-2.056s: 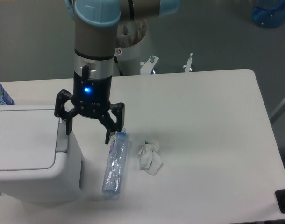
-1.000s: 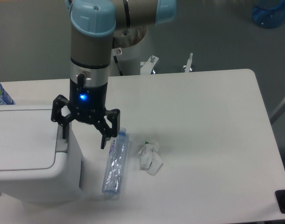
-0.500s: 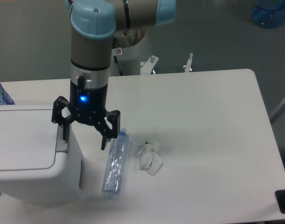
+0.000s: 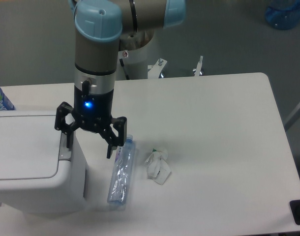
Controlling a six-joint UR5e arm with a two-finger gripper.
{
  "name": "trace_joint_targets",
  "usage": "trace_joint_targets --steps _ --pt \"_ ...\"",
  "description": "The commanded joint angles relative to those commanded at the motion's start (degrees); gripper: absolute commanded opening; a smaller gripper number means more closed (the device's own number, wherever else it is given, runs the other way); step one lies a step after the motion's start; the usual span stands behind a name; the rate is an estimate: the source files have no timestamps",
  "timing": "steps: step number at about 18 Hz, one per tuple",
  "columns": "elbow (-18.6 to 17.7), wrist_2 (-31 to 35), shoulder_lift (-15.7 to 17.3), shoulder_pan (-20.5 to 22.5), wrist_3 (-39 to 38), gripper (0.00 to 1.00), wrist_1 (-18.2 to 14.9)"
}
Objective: Open the trash can
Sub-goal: 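Push the trash can lid open with the gripper, then raise the gripper away from the opened trash can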
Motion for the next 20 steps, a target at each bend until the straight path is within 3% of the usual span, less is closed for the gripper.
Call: trace_joint_targets --steps 14,20 --pt "0.0 0.53 -0.35 0.0 -0.09 1.0 -0.09" --pt "2.72 0.44 0.35 0.09 0.7 1.0 -0.18"
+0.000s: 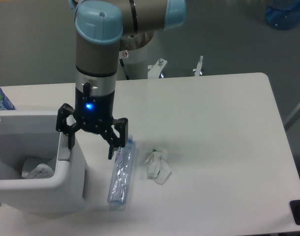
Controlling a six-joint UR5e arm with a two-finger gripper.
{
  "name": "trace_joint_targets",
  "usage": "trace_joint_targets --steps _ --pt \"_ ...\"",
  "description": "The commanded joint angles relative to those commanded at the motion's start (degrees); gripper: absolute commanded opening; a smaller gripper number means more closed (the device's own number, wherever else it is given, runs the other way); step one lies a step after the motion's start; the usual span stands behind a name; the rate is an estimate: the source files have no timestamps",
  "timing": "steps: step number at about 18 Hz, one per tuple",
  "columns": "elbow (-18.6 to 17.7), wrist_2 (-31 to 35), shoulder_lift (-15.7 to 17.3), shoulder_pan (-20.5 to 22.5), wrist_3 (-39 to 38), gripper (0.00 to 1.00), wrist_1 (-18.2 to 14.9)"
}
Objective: Open the trash can
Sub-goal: 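Raise the gripper away from the opened trash can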
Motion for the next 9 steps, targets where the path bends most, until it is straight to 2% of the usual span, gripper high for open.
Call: trace_joint_targets --steps 3,7,9 --pt "0.88 1.49 0.44 0.61 0.96 1.0 -0.17" --pt "0.53 10.0 0.53 1.41 6.14 1.0 -1.14" --pt "0.44 11.86 0.44 1.67 7.82 1.0 -2.19"
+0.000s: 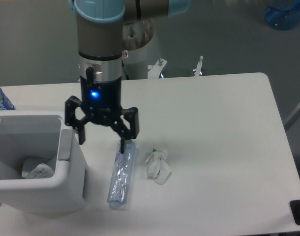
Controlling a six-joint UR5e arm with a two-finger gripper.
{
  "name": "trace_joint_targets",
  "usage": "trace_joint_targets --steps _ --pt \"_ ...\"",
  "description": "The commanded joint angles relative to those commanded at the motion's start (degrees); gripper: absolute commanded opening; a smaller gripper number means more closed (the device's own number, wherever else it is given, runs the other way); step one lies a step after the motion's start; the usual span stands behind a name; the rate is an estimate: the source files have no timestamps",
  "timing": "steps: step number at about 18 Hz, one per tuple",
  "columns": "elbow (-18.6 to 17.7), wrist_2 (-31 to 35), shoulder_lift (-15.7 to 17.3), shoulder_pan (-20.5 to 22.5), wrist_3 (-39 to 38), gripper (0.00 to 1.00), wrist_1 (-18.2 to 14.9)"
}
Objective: Open the trash can
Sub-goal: 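Raise the gripper away from the opened trash can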
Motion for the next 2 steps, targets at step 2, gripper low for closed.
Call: trace_joint_targets --steps 2 --pt "0.0 0.1 0.09 1.84 0.27 1.0 -1.15"
